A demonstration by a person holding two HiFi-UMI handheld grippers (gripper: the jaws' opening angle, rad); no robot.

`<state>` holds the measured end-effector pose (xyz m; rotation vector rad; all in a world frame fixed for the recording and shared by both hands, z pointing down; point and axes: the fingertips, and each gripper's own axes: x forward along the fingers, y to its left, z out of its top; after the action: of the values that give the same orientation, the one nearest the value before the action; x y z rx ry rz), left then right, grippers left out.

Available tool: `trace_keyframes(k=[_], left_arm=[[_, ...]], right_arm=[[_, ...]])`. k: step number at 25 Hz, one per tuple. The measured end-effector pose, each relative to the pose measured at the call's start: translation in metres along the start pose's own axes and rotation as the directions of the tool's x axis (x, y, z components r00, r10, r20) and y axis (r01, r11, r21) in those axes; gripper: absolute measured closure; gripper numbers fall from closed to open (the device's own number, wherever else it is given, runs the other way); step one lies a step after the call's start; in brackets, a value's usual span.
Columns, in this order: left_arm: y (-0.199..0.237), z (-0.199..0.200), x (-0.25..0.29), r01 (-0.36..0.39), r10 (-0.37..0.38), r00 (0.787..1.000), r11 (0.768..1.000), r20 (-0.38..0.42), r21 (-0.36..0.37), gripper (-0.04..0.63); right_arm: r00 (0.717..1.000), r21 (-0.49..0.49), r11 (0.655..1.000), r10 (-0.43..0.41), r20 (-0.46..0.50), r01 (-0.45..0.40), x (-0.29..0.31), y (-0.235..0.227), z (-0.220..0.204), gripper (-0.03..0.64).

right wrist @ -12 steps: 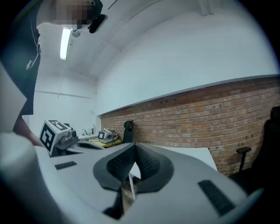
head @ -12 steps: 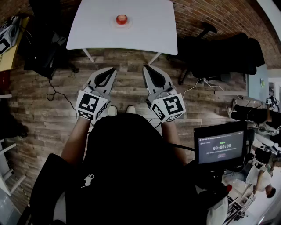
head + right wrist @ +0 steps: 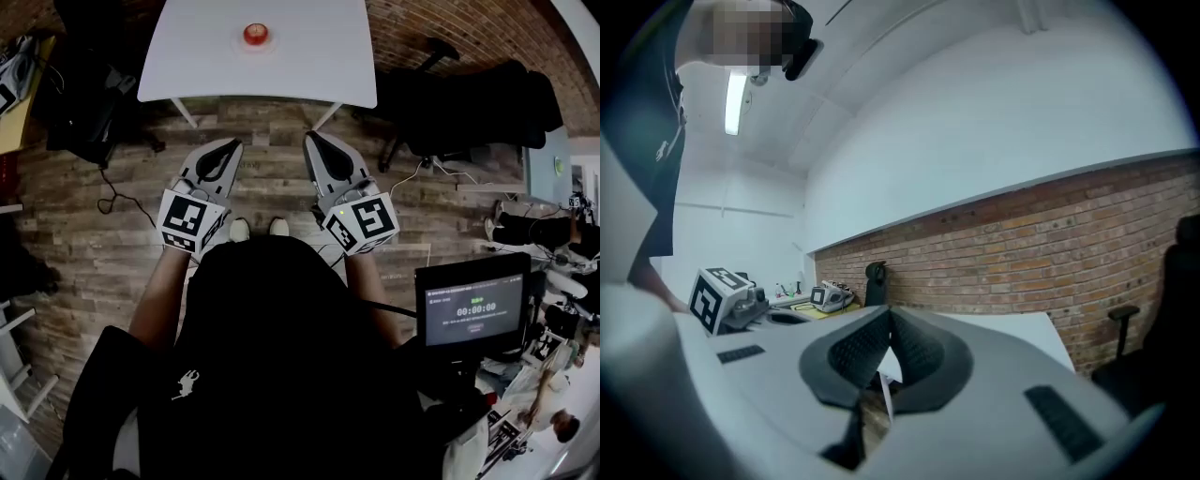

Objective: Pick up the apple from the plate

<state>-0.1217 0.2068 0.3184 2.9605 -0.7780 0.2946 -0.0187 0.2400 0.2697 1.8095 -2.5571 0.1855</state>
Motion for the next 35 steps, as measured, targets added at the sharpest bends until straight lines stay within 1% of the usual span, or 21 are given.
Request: trace_keyframes(k=[3,5,9,14,20,24,28,35], left_arm=[[0.003,-0.008,-0.012,0.007,-0.007,1.0,1.0,-0.001,-0.009,0.589],[0.006,-0.007,-0.013,0.01,-0.01,1.0,1.0,0.013,-0.019,0.589],[0.01,-0.01,-0.011,0.025,-0.025,1.0,0.999,0.003,-0.044,0.589],[0.019,-0.005,-0.01,0.029,-0.029,1.0,0.999,0.009,-0.041,0.589],[0.029,-0.001,-0.014,0.063,-0.062,0.998,0.997,0.013,-0.035,0.589],[0.034,-0.006,-0.026,0.075,-0.074,0.997,0.997,0.018,-0.035,0.589],[0.041,-0.014,-0.041,0.077,-0.076,0.997,0.996,0.022,-0.034,0.589],[0.053,-0.018,-0.046,0.06,-0.058,0.998,0.997,0.035,-0.055,0.589]], right_arm=[[1.0,0.007,1.0,0.0,0.007,0.0,0.0,0.013,-0.002,0.613],[1.0,0.009,1.0,0.004,0.005,-0.005,0.003,0.015,-0.001,0.612],[1.0,0.01,1.0,-0.006,-0.019,0.006,0.005,0.016,-0.005,0.612],[1.0,0.002,1.0,-0.015,-0.025,0.015,0.013,0.019,-0.001,0.614],[0.999,0.005,0.999,-0.035,-0.024,0.035,0.022,0.024,0.005,0.612],[0.999,0.002,0.999,-0.041,-0.027,0.041,0.025,0.038,-0.001,0.612],[0.999,-0.005,0.999,-0.043,-0.029,0.043,0.029,0.054,-0.004,0.613],[0.998,-0.013,0.999,-0.042,-0.052,0.042,0.036,0.056,-0.008,0.614]])
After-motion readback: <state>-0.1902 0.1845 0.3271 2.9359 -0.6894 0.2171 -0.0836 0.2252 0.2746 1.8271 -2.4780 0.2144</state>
